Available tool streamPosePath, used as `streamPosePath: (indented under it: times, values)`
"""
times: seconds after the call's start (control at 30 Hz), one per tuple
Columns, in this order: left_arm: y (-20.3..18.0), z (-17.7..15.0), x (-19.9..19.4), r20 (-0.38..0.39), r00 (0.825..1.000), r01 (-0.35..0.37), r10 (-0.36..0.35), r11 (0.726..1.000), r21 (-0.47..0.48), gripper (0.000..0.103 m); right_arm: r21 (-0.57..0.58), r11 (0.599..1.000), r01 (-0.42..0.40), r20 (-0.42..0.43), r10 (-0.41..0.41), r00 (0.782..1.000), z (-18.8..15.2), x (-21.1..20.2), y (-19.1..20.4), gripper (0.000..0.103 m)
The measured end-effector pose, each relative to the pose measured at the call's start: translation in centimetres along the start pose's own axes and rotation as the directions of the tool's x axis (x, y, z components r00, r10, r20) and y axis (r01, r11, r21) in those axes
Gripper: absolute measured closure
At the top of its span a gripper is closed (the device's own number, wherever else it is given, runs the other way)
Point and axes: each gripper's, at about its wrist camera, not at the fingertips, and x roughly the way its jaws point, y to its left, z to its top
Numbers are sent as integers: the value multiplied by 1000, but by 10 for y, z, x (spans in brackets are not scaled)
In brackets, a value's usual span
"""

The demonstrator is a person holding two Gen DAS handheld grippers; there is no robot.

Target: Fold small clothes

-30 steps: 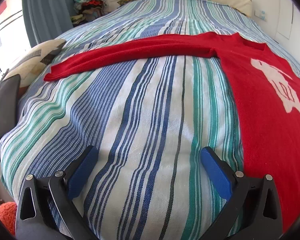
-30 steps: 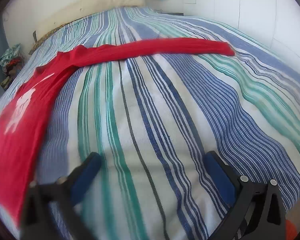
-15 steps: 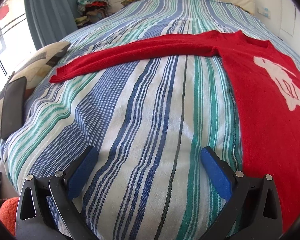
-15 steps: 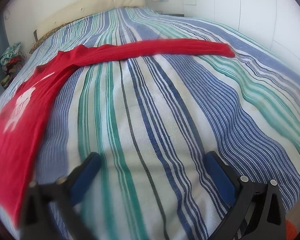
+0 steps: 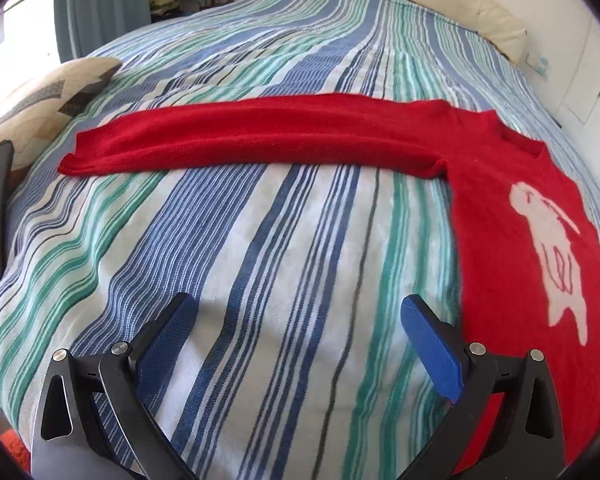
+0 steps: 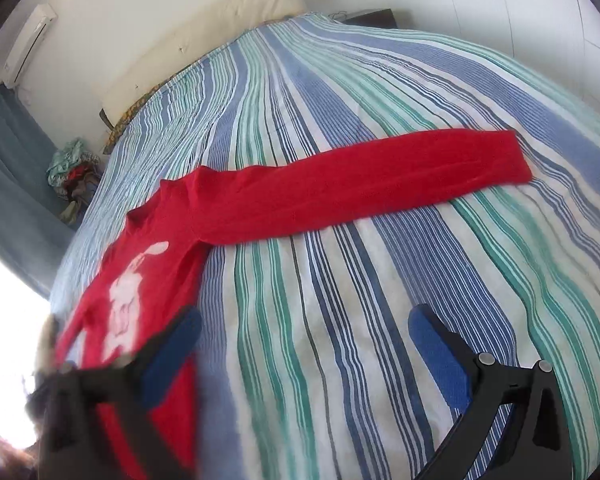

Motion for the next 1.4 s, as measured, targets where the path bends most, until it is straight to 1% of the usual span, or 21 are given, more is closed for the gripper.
streamPosePath:
  times: [0.03,0.07,0.17,0.3,0.37,0.43,0.53,0.57,0.6,0.63,0.67,0.73,0.77,0.83,0.9,1.0,1.1,1.23,1.27,1.33,1.4]
  values:
    - [3,-7,8,-4,1000,5,-5,1000,6,1,19,1000,-5,4,5,1000,8,8,-5,2]
    - [3,-14,5,46,999,12,-13,1000,25,1,48,999,-24,14,24,1000,14,15,-13,3]
    - [-4,-23,1,92,996,-11,4,997,71,1,224,972,-72,46,64,997,25,30,-53,9]
    - [-4,-23,3,100,995,-12,5,998,69,1,439,893,-103,132,49,990,41,27,-118,13]
    - [-5,-24,3,109,994,-22,14,997,74,1,534,834,-138,153,66,986,48,29,-143,21]
    - [-5,-24,3,112,994,-25,17,997,74,1,596,783,-177,180,84,980,55,34,-158,24]
    - [-6,-24,3,111,994,-30,21,997,77,1,644,745,-173,212,44,976,65,41,-166,31]
    - [-6,-24,4,111,994,-32,23,996,77,1,658,734,-167,223,22,975,67,43,-168,36]
    - [-6,-24,4,111,994,-32,24,996,78,1,671,727,-147,221,-6,975,67,44,-170,53]
    - [-6,-24,4,112,993,-32,23,996,78,0,683,722,-107,197,-41,980,67,47,-172,84]
    - [-6,-24,4,113,993,-31,22,996,78,0,696,717,-51,158,-83,984,67,48,-173,98]
    - [-6,-25,3,118,993,-29,20,997,76,1,700,713,-38,161,-106,981,69,41,-172,98]
    - [-5,-25,3,123,992,-28,19,997,75,1,677,735,-26,170,-122,978,76,34,-164,98]
    - [-5,-26,3,132,991,-27,17,997,73,1,574,818,-44,213,-97,972,99,18,-132,98]
    - [-5,-27,2,136,991,-26,16,997,72,1,419,904,-89,253,-22,967,125,1,-78,98]
    - [-4,-27,2,138,990,-21,11,997,69,1,162,963,-215,274,166,947,154,-18,31,98]
    - [-4,-28,0,141,990,-20,10,997,69,1,-50,936,-348,208,350,913,159,-18,146,98]
    - [-3,-30,-2,146,989,-9,-1,998,68,1,-179,829,-529,-2,538,843,128,21,275,93]
    - [-3,-30,-3,148,989,-6,-4,998,69,1,-182,806,-563,-67,561,825,115,36,300,85]
    - [-2,-32,-3,152,988,1,-12,998,70,1,-167,775,-610,-216,575,789,87,66,337,21]
    - [-1,-33,-5,158,987,10,-21,998,70,1,-156,752,-640,-283,586,759,68,82,352,20]
